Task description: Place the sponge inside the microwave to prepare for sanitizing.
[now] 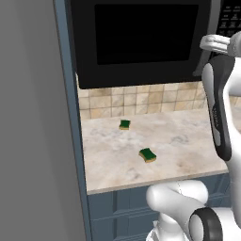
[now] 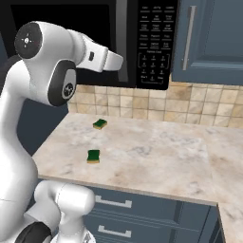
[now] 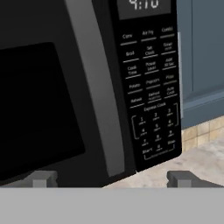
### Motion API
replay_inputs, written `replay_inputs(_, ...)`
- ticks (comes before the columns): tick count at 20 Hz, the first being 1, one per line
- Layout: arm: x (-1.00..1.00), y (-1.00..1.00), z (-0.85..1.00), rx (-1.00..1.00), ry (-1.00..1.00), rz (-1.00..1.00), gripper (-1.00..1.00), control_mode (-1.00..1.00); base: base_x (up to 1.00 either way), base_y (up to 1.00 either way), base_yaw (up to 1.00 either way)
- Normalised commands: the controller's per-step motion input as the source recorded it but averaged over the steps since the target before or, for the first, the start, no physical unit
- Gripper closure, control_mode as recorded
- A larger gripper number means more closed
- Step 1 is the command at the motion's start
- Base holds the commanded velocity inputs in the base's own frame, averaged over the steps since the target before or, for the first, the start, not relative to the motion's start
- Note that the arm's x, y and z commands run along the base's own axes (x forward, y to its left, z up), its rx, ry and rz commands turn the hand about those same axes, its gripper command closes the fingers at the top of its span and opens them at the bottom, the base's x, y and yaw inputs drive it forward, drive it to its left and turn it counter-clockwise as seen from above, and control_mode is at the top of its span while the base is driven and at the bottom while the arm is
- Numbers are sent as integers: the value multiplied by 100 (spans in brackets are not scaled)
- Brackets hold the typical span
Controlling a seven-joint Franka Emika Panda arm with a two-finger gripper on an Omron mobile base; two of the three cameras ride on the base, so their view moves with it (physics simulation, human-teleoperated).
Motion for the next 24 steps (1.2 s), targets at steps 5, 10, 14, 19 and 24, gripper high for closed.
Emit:
replay_inputs(5, 9, -8, 0, 0, 4, 0, -100, -100, 0, 0, 0)
replay_inputs(10, 32, 0, 0, 0, 17, 0, -100, -100, 0, 0, 0)
replay_inputs(14, 38, 0, 0, 0, 13, 1, -100, -100, 0, 0, 0)
replay_inputs(19, 34, 0, 0, 0, 0, 5, -100, -100, 0, 0, 0)
replay_inputs(24, 28, -2, -4, 0, 0, 8, -100, -100, 0, 0, 0)
